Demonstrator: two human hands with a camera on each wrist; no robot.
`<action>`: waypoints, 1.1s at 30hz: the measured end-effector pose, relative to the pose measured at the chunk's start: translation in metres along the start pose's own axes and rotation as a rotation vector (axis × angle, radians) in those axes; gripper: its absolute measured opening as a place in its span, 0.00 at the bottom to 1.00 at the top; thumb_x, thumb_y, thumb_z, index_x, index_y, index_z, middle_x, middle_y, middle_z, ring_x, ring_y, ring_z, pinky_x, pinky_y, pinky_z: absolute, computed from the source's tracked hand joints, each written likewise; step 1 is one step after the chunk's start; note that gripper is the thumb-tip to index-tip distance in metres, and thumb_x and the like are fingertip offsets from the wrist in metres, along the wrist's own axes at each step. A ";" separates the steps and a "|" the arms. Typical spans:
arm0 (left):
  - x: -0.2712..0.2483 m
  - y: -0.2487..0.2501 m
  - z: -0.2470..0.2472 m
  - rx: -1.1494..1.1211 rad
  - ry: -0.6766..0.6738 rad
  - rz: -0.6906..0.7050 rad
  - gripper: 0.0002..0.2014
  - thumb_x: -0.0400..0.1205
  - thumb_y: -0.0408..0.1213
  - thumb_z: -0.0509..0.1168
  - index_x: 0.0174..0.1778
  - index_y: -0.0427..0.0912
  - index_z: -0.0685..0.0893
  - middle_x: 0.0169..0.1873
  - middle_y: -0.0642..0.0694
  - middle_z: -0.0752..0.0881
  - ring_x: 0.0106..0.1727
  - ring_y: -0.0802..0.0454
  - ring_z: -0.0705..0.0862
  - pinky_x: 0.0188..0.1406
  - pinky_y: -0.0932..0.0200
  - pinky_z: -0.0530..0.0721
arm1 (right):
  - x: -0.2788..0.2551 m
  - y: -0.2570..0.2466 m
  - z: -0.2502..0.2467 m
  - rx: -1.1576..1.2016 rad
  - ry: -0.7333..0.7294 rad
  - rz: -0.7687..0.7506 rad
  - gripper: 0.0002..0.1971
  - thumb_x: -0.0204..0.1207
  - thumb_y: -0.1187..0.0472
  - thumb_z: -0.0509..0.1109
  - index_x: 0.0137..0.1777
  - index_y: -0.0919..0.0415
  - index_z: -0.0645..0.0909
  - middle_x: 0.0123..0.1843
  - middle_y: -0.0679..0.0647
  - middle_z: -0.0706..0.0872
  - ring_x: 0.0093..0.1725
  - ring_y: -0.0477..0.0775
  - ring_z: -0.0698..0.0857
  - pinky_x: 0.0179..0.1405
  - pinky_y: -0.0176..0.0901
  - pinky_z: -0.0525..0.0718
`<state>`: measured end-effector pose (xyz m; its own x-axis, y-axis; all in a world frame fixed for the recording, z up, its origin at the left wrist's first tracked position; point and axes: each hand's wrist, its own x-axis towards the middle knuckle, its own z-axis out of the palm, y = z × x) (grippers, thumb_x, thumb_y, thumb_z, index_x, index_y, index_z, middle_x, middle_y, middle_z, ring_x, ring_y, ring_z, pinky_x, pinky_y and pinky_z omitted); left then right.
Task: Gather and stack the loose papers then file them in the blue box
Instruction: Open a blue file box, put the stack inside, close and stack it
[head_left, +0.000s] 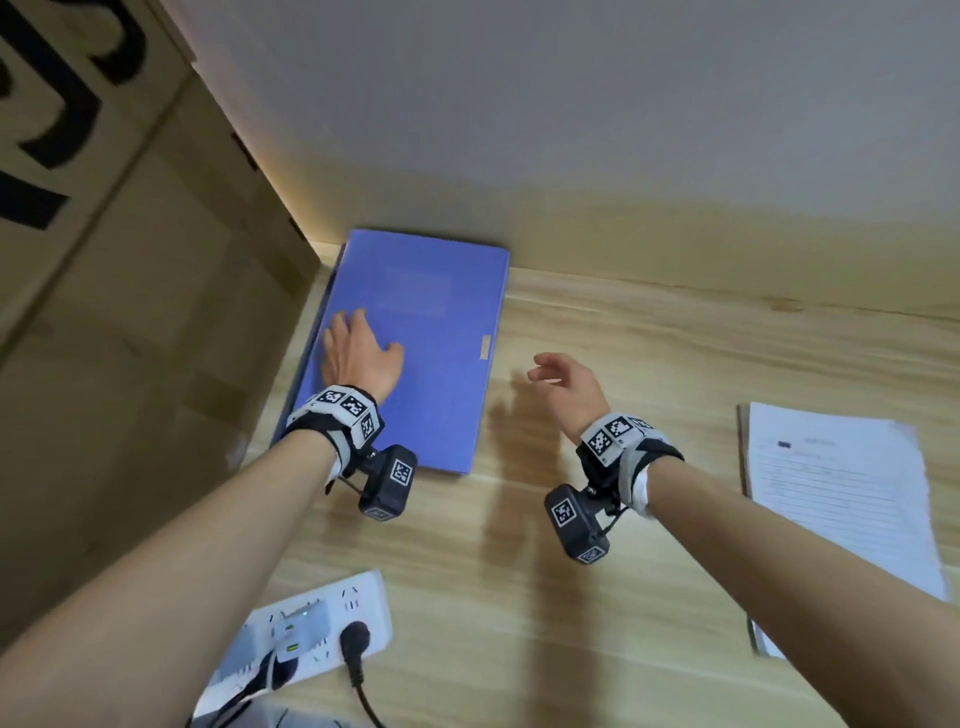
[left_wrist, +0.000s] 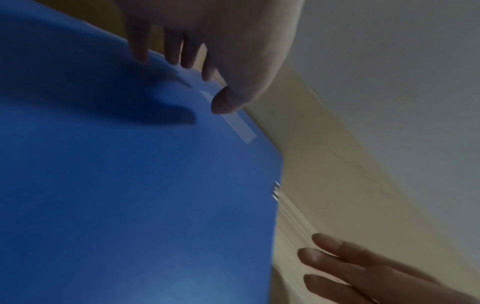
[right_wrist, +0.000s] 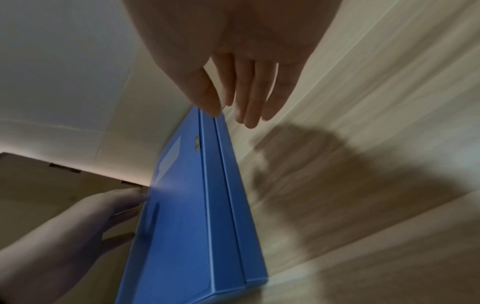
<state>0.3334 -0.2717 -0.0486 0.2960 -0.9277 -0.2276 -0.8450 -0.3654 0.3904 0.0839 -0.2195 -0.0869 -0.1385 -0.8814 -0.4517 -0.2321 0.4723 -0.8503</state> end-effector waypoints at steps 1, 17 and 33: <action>0.004 -0.010 -0.003 0.023 -0.020 -0.029 0.32 0.81 0.43 0.65 0.81 0.38 0.65 0.81 0.38 0.63 0.82 0.37 0.61 0.76 0.40 0.66 | 0.001 -0.004 0.009 -0.007 -0.022 0.008 0.19 0.76 0.68 0.70 0.68 0.62 0.78 0.52 0.53 0.85 0.42 0.51 0.82 0.41 0.39 0.79; -0.004 -0.025 -0.006 -0.510 0.016 -0.308 0.20 0.81 0.40 0.63 0.71 0.47 0.73 0.72 0.44 0.78 0.66 0.37 0.80 0.66 0.41 0.79 | -0.005 -0.005 0.042 0.073 -0.155 -0.098 0.34 0.69 0.75 0.77 0.71 0.48 0.73 0.55 0.47 0.86 0.48 0.45 0.88 0.44 0.30 0.86; -0.148 0.082 0.075 -0.349 -0.208 -0.099 0.18 0.80 0.38 0.63 0.67 0.46 0.77 0.68 0.44 0.79 0.67 0.40 0.79 0.63 0.51 0.75 | -0.088 0.088 -0.132 -0.050 0.090 0.045 0.40 0.62 0.71 0.83 0.74 0.50 0.75 0.65 0.57 0.82 0.56 0.60 0.88 0.61 0.57 0.87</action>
<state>0.1867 -0.1590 -0.0502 0.2422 -0.8644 -0.4405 -0.6049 -0.4895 0.6280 -0.0515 -0.0991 -0.0864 -0.2355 -0.8554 -0.4614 -0.2714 0.5137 -0.8139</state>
